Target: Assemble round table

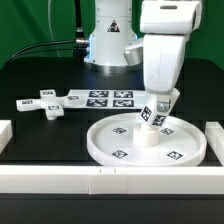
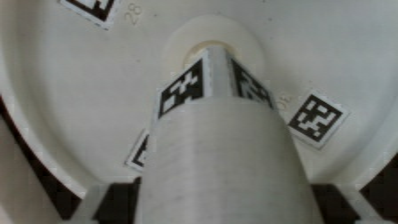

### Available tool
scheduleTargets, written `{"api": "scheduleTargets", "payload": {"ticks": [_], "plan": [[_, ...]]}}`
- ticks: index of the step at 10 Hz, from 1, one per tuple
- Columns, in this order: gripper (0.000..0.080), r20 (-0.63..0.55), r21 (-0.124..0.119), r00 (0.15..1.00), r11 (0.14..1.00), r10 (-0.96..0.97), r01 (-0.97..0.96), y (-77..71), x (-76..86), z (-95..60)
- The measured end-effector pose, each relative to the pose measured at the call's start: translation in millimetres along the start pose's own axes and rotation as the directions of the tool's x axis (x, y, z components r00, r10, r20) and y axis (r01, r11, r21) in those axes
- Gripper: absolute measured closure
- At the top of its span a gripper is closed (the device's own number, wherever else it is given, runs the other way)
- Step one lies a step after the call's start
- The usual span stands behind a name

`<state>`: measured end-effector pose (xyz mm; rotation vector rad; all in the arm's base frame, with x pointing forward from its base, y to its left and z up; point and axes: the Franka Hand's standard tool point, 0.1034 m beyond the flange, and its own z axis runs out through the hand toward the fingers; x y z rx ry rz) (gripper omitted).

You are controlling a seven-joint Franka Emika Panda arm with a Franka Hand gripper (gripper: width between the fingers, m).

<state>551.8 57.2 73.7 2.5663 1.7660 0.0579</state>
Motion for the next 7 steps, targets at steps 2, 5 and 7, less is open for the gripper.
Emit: {"api": "scheduleTargets", "payload": {"ticks": [2, 5, 7], "plan": [[0.0394, -0.024, 0.047, 0.983, 0.982, 0.184, -0.183, 3.2, -9.2, -0.4], [0.0394, -0.026, 0.063, 0.929, 0.928, 0.369, -0.367, 3.9, -9.1, -0.5], [0.0393, -0.019, 0.066, 0.880, 0.879, 0.474, -0.472, 4.0, -9.2, -0.5]]}}
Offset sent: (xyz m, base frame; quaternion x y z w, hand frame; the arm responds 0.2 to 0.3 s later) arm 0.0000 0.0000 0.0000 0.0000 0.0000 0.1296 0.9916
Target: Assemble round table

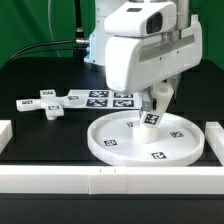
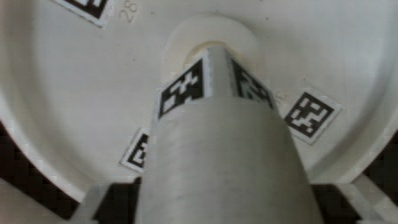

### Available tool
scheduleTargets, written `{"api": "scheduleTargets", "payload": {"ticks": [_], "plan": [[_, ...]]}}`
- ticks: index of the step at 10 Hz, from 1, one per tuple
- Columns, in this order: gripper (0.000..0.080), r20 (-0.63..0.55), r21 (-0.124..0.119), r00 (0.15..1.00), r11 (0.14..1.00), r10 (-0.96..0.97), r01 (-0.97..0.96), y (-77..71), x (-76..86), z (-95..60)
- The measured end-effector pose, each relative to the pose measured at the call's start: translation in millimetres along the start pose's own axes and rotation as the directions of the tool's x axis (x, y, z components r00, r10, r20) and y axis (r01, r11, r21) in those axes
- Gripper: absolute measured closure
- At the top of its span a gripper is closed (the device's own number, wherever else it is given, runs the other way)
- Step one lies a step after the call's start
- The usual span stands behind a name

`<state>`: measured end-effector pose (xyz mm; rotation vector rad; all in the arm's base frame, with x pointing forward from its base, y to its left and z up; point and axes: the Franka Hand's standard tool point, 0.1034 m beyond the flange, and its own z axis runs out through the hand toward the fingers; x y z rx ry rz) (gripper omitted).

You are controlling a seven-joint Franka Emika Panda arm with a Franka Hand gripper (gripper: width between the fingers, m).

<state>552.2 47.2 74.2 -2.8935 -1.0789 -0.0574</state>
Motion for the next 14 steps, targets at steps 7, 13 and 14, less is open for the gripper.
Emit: {"api": "scheduleTargets", "payload": {"ticks": [7, 13, 14], "plan": [[0.0393, -0.185, 0.004, 0.810, 0.824, 0.557, -0.566, 4.5, -11.3, -2.1], [0.0393, -0.163, 0.098, 0.457, 0.476, 0.874, -0.874, 11.5, -17.0, -3.0], [0.0393, -0.153, 0.115, 0.382, 0.400, 0.912, -0.909, 10.1, -16.0, -2.9]]}}
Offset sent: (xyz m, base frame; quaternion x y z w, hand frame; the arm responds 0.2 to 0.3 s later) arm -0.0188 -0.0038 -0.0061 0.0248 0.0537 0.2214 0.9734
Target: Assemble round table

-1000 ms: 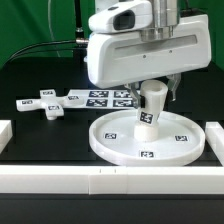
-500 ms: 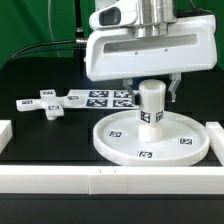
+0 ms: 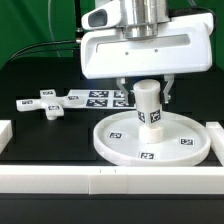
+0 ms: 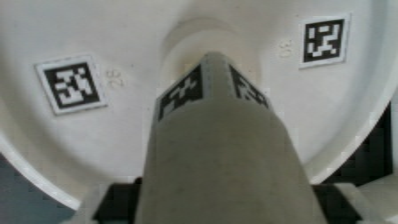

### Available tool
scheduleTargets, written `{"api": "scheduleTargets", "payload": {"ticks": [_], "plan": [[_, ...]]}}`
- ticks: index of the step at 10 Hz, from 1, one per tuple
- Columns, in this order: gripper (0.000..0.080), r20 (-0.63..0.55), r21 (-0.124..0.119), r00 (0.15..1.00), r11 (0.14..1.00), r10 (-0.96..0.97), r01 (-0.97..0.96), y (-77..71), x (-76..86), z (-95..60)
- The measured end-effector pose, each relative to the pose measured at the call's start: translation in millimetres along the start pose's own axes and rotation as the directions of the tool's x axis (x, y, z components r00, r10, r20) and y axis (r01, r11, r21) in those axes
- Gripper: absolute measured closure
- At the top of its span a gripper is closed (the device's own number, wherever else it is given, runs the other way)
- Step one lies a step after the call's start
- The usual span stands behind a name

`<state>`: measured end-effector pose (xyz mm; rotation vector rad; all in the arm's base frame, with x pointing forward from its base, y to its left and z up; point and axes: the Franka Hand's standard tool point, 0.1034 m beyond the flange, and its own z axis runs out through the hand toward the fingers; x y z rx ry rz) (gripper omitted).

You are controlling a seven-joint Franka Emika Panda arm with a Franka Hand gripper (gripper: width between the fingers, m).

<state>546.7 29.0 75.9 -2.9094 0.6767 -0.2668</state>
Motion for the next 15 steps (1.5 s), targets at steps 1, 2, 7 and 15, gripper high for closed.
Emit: {"api": "scheduleTargets", "payload": {"ticks": [1, 2, 7, 15], "plan": [[0.0393, -0.002, 0.004, 0.993, 0.993, 0.114, -0.114, -2.2, -0.6, 0.0], [0.0393, -0.002, 0.004, 0.979, 0.979, 0.202, -0.202, -1.1, -0.3, 0.0], [0.0393, -0.009, 0.017, 0.932, 0.932, 0.362, -0.362, 0.0, 4.7, -0.1], [0.0393, 0.041, 0.053, 0.550, 0.548, 0.834, -0.835, -6.3, 1.9, -0.3]]}}
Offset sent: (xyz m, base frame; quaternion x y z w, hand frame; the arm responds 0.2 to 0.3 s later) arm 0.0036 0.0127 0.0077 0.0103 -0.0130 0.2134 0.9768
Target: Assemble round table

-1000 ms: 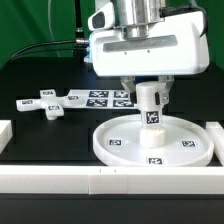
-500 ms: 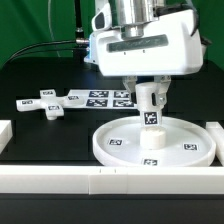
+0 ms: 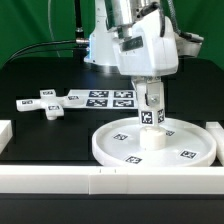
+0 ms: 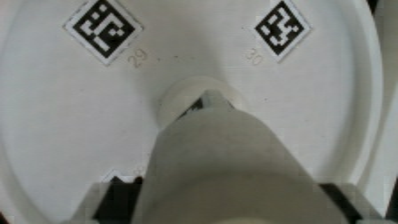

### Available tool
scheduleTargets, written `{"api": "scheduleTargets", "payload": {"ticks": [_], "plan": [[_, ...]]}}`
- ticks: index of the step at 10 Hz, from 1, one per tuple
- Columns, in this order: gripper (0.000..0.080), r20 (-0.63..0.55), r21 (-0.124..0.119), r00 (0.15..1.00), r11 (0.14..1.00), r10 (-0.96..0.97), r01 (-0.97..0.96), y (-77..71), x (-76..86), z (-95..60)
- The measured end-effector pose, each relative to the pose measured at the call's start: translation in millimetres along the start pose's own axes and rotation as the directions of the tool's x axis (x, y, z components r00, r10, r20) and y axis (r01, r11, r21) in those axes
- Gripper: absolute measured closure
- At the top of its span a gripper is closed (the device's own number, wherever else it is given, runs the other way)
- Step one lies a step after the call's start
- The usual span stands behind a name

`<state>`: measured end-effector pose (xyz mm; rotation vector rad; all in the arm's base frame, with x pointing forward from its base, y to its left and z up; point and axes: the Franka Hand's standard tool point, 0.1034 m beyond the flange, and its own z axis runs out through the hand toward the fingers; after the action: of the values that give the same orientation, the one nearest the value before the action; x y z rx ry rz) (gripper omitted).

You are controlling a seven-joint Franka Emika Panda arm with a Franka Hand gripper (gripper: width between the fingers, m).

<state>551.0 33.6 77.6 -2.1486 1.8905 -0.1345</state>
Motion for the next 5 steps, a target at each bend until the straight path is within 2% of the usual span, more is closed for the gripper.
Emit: {"api": "scheduleTargets", "payload": {"ticks": [2, 3, 4, 5], "plan": [[0.0392, -0.004, 0.001, 1.000, 1.000, 0.002, -0.002, 0.3, 1.8, -0.1], [0.0229, -0.002, -0.003, 1.000, 1.000, -0.018, 0.018, 0.5, 1.4, 0.1], [0.0174, 0.022, -0.031, 0.991, 0.990, -0.134, 0.135, 0.6, -0.5, 1.1], [0.0174, 0.030, -0.035, 0.981, 0.980, -0.194, 0.195, -0.8, 1.3, 1.0]]}}
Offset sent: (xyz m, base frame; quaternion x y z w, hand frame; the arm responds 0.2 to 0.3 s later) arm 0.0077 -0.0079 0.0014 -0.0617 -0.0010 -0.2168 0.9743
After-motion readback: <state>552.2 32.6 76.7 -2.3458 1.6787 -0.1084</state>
